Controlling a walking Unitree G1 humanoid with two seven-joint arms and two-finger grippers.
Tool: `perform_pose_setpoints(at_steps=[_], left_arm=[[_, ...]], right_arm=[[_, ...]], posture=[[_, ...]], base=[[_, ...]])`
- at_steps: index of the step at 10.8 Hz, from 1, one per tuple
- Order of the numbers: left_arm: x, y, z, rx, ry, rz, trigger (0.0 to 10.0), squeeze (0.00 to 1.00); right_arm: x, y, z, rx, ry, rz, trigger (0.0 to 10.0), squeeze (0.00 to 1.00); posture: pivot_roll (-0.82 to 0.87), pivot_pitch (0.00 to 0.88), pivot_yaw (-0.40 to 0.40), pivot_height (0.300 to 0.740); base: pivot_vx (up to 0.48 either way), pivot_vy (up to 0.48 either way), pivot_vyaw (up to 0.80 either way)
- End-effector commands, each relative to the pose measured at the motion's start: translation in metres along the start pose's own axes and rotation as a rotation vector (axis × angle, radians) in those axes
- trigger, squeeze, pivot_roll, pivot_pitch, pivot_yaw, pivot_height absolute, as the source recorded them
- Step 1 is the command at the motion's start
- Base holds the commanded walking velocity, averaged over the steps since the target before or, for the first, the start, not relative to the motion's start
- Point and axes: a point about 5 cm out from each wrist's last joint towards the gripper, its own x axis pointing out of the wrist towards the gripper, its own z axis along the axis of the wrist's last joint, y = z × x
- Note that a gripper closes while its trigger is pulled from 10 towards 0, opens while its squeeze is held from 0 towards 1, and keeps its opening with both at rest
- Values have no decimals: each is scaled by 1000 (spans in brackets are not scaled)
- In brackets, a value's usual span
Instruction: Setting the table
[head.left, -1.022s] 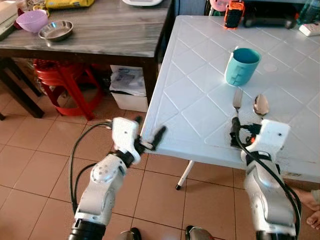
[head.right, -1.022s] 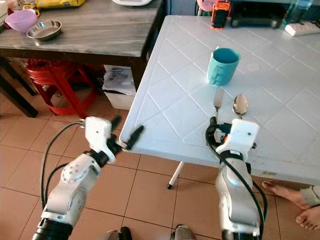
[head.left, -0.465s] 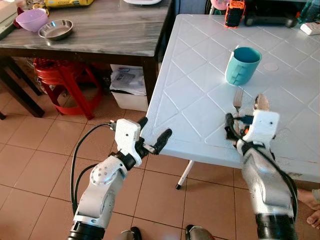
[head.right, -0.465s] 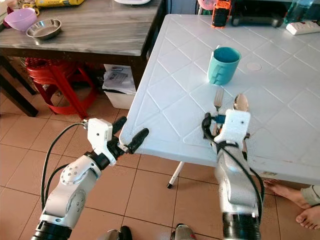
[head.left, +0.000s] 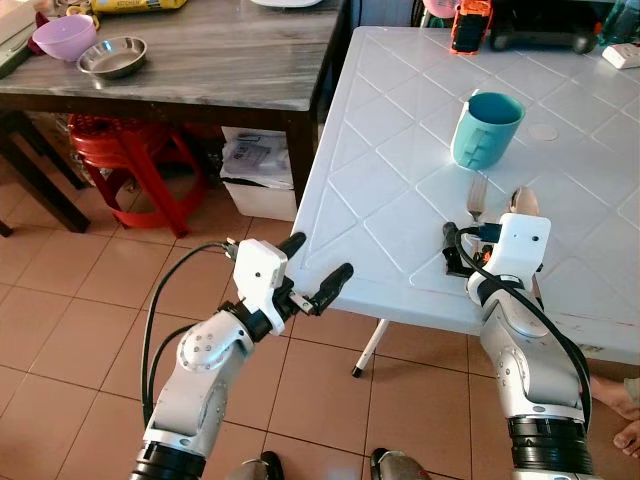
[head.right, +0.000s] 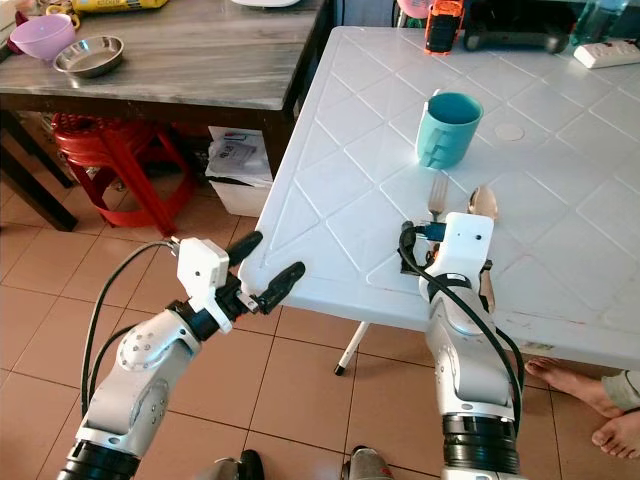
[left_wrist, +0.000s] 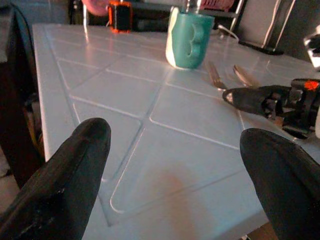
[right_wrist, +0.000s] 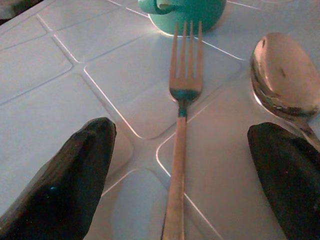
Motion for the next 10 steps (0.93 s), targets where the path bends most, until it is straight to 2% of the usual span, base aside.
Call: perform_pose_setpoints(at_steps=[1, 3, 4, 7, 10], left_arm=[[-1, -2, 1, 12, 0, -29, 10000, 0], [-2, -12, -3, 15, 14, -71, 10000, 0], [-2, -13, -4, 19, 15, -74, 10000, 0], [-2, -11, -5, 25, 14, -69, 10000, 0], [-2, -11, -5, 32, 8, -77, 10000, 0]], right_arm=[[1, 2, -2, 1, 22, 17, 10000, 0], [5, 2, -3, 0, 48, 40, 10000, 0], [5, 3, -5, -5, 63, 45, 0, 0], [1, 5, -20, -32, 156, 73, 0, 0], [-6, -7, -28, -42, 192, 33, 0, 0]], posture=[[-183, 208, 77, 740], [-185, 210, 80, 740], [-185, 210, 80, 740], [-183, 208, 77, 740], [-184, 208, 78, 740]], base=[[0, 0, 0], [0, 0, 0], [0, 0, 0], [0, 0, 0], [0, 0, 0]])
